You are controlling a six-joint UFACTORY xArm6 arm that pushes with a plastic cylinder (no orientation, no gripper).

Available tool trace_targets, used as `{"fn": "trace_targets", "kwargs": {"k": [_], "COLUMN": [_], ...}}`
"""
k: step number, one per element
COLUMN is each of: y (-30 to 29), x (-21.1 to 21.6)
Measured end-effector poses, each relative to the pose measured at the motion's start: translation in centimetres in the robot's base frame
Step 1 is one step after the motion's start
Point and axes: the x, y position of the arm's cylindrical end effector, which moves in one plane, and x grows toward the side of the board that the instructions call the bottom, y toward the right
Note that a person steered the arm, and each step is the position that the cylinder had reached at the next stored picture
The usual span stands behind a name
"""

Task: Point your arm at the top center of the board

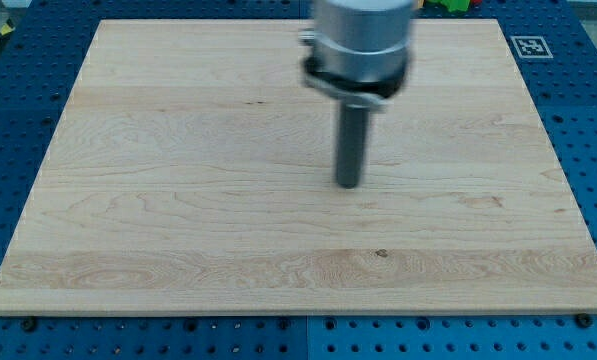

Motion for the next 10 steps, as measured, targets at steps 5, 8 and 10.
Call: {"fn": "trace_targets", "kwargs": {"k": [5,8,10], "y": [-19.3,-17.0,-14.2], "x": [-5.4,-5.1,0.6]}}
